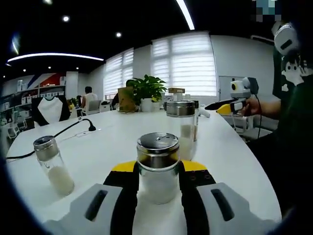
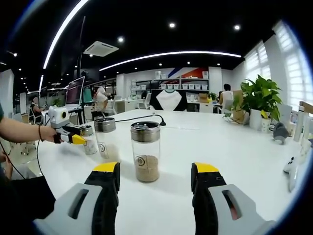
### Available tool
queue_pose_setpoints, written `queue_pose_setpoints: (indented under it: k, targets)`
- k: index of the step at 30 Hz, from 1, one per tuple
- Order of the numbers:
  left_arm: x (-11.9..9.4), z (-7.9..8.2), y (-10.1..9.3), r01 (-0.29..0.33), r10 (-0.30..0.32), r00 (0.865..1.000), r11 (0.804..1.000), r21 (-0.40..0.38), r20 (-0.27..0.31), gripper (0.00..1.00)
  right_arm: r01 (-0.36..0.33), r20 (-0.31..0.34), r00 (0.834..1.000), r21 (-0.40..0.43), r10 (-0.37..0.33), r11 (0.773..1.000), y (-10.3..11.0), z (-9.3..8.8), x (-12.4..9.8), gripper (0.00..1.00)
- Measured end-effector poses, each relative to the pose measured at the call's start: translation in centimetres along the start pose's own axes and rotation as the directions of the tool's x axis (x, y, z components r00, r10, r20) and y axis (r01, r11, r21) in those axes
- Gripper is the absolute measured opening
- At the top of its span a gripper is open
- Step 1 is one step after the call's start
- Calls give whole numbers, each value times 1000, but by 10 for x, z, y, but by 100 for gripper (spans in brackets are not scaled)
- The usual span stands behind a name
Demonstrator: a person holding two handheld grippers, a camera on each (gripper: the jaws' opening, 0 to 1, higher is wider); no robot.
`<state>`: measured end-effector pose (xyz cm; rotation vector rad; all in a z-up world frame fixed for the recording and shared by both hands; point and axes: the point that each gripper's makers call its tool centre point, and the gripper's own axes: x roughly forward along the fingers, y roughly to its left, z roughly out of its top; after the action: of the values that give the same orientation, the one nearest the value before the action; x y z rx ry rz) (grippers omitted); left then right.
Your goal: Rotate the seasoning bottle until the label or dispensing opening points toward the visible target arrow and the bottle remains upright within the marked orientation range
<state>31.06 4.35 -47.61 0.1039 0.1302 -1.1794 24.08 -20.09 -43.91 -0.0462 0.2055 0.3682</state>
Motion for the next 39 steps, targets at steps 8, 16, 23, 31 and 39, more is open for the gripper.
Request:
queue_pose_setpoints:
  k: [8, 16, 23, 31, 39]
  targets:
    - [-1, -1, 0, 8, -8, 1000, 1000, -15, 1, 34, -6, -15, 1000, -3, 6, 1000, 2, -3, 0, 59]
    - [-12, -10, 4, -99, 98, 995, 986, -134, -14, 60, 0, -22, 1000, 3, 0, 1000, -2, -6, 0, 59]
    - [-19, -8, 4, -255, 256, 967, 957, -140, -13, 63, -2, -25, 1000, 5, 2, 1000, -4, -7, 2, 59]
    - [-19, -18, -3, -471, 464, 880, 880, -65, -105, 61, -1, -27, 1000, 18, 2, 1000, -4, -10, 4, 59]
    - [-26, -5, 4, -608, 609, 792, 779, -154, -51, 60, 7, -28, 1000, 17, -7, 1000, -8, -12, 2, 59]
